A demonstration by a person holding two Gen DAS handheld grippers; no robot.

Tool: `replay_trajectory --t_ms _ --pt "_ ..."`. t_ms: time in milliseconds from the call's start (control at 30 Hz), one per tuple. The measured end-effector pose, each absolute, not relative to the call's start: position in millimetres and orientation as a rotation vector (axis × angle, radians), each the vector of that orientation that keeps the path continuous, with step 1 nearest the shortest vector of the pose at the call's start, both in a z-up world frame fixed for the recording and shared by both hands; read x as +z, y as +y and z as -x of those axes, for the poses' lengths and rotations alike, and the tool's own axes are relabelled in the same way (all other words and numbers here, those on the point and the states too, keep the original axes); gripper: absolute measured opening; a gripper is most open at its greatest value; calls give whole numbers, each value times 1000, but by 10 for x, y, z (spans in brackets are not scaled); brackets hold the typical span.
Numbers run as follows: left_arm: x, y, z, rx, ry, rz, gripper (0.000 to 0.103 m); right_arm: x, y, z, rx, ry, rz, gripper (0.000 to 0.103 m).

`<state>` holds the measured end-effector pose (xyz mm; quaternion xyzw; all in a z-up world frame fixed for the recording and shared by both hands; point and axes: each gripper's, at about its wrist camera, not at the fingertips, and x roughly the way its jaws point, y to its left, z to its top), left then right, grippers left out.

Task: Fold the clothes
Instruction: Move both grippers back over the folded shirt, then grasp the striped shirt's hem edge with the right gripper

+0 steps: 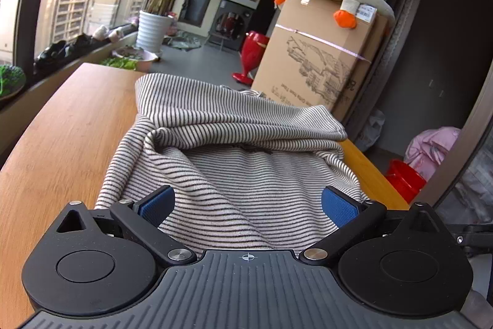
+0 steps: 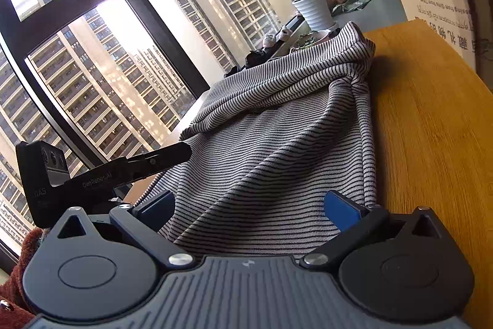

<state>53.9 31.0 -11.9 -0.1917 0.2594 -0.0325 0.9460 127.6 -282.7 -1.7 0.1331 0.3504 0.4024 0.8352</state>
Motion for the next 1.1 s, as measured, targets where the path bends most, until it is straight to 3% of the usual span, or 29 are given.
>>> replay_trajectory --t_ms 133,267,300,433,700,900,967,1100 --pt "-203 409 -592 -51 565 477 103 352 -2896 -1556 775 623 -235 102" --pt "-205 359 -571 -47 577 442 103 239 -2782 -1910 733 679 -267 80" --pt "-202 338 -570 -49 584 427 103 156 -2709 -1936 751 703 -268 78" --pt "-181 239 -538 -63 611 377 103 -162 -2483 -1890 784 755 -230 79" --pt "-154 -86 -67 -107 632 333 103 -204 -2788 -1511 857 769 -264 90" --pt "-139 -257 31 -107 640 298 103 -177 -2952 -1372 823 764 -265 91" --pt "-136 -279 22 -101 641 290 103 -93 -3012 -1465 765 757 -296 90" --pt "-139 -280 17 -98 635 297 103 155 -3189 -1757 651 673 -352 77"
